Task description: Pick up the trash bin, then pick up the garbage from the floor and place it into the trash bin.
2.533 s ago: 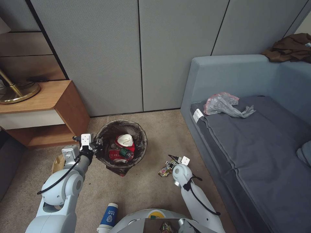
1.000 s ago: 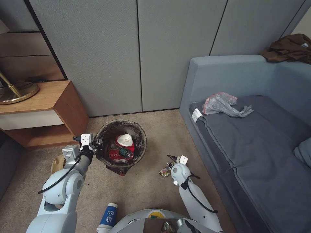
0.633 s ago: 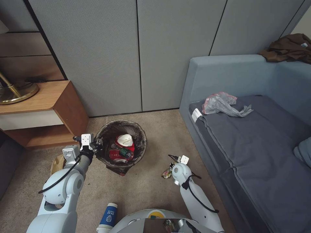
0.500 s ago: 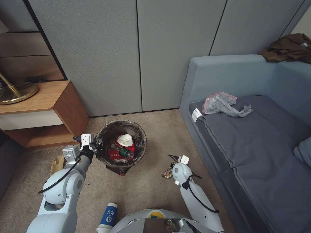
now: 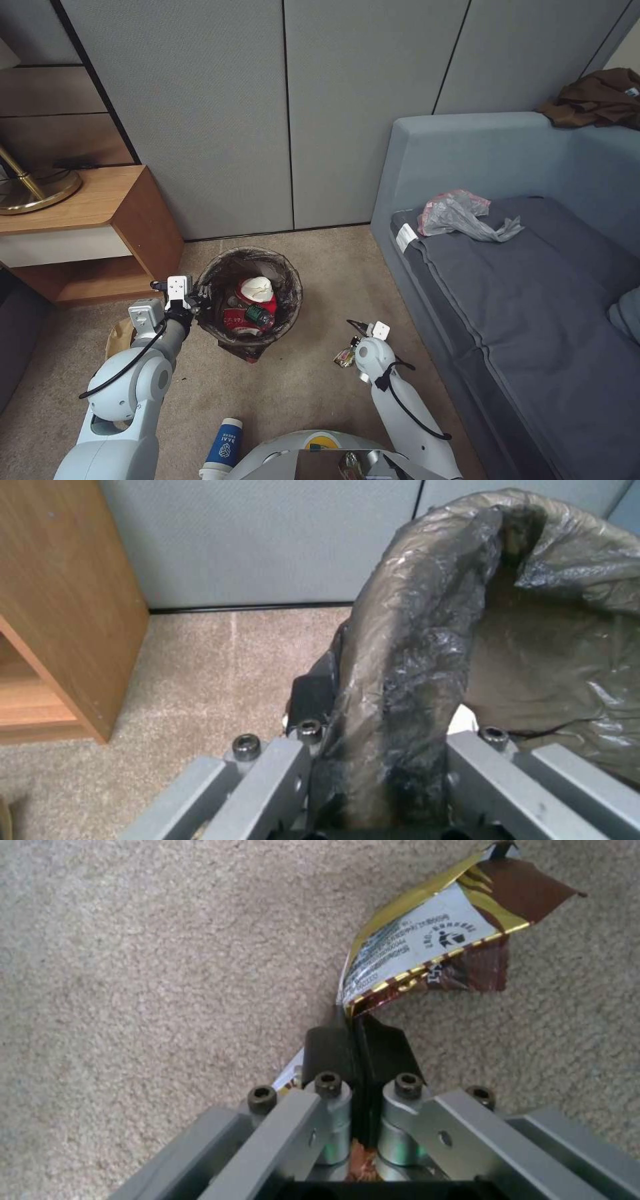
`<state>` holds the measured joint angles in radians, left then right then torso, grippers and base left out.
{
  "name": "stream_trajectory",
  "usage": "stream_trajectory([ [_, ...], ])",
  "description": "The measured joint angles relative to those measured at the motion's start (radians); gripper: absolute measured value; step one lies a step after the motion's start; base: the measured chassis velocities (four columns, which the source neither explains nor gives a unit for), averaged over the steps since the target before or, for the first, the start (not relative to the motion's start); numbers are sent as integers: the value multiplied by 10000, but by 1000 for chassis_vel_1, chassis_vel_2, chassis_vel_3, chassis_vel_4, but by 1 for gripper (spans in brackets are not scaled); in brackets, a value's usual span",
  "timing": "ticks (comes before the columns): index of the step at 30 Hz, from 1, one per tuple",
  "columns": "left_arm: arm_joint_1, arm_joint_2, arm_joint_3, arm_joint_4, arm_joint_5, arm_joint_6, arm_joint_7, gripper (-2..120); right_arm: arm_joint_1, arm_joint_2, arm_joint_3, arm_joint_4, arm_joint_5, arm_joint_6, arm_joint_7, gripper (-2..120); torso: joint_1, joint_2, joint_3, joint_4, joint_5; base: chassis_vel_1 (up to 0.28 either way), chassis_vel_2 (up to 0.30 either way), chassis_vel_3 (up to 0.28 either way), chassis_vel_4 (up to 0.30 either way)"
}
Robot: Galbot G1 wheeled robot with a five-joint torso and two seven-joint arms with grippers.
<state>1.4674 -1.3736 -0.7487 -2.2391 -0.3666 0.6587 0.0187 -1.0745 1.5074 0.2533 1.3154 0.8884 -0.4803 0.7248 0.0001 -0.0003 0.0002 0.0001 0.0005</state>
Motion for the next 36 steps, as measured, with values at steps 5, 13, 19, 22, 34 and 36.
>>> stream_trajectory([
  [5,0,9,-5,-25,0,6,0,5,-2,-18,0,24,16,-7,0,0,0,0,-1,-1,-4,0,0,0,0],
  [13,-4,5,-14,-30,-6,10,0,5,-24,-37,-7,112,22,-34,24,0,0,1,-1,-1,-4,0,0,0,0],
  [19,-52,31,-26,35,-7,12,-1,5,-406,-805,-66,1712,450,-400,545,0,0,1,-2,-3,-8,0,0,0,0],
  [22,-76,31,-19,66,-8,21,-5,5,-619,-1308,-49,2874,757,-568,885,0,0,1,-3,-3,-4,0,0,0,0],
  [34,-92,11,67,110,20,204,-70,5,-433,-3599,139,7563,2951,-1374,1992,0,0,2,-3,0,-2,0,0,0,0],
  [36,-92,4,94,62,11,284,-96,5,-66,-4321,99,8197,3591,-1518,2128,0,0,2,-2,-1,-1,0,0,0,0],
])
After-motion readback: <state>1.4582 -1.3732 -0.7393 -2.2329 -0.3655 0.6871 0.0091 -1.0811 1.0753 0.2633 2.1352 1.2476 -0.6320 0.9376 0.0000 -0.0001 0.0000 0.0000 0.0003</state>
